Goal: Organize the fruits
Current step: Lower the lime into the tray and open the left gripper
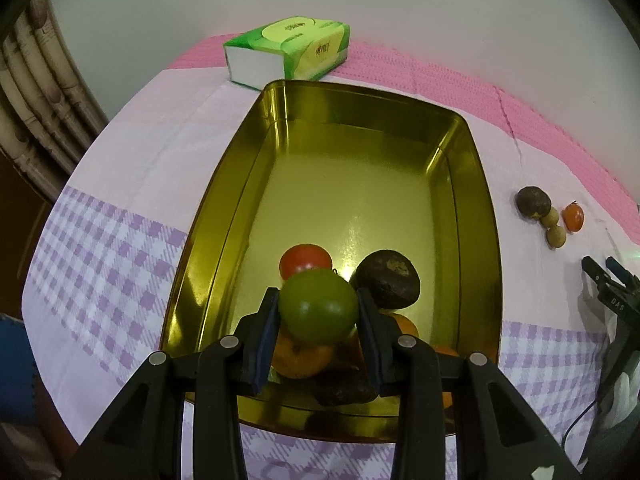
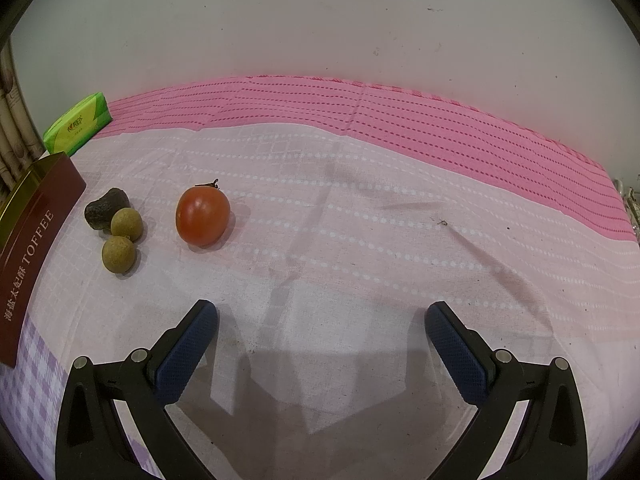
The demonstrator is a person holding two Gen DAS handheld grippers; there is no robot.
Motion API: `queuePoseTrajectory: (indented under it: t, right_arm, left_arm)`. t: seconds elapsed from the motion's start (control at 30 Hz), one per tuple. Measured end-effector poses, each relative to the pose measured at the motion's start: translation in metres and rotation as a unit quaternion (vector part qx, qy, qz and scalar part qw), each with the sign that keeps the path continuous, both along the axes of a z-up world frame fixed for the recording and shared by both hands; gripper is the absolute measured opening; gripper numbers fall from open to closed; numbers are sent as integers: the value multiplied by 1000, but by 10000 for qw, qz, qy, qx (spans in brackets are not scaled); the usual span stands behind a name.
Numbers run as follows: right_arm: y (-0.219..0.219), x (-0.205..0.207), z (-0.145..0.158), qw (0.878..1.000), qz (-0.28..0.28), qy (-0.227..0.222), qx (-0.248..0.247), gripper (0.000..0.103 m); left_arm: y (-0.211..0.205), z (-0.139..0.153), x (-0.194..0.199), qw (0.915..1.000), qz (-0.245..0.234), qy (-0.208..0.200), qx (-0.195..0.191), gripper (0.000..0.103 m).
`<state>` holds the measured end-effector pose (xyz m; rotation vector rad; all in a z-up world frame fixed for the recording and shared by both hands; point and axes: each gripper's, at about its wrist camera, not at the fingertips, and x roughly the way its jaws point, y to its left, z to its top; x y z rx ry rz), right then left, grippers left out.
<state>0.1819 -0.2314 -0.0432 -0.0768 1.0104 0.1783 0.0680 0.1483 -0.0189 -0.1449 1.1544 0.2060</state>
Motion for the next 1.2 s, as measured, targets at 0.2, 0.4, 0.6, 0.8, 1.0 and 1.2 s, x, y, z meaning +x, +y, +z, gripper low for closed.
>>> queuePoseTrajectory:
  t: [0.2,0.4,0.6,0.8,1.0,1.2]
  right_arm:
    - [0,0,0,10000,-1,-1,0,103]
    - [0,0,0,10000,-1,-2,1,103]
    - [0,-1,0,10000,-1,-2,1,103]
    - [0,0,0,10000,-1,-3,0,103]
    - [0,0,0,10000,-4,-4,4,103]
    - [1,1,0,10000,8,21,9,103]
  left_arm:
    - [1,-5,0,10000,10,49,28,34]
    - [1,-5,0,10000,7,53,37,35]
    - [1,-7,1,10000,24,53,29,36]
    - [2,-9,3,10000,2,56,60,37]
    - [3,-9,2,10000,-12,61,11,39]
    - [7,-6,0,10000,1,34,-62,41]
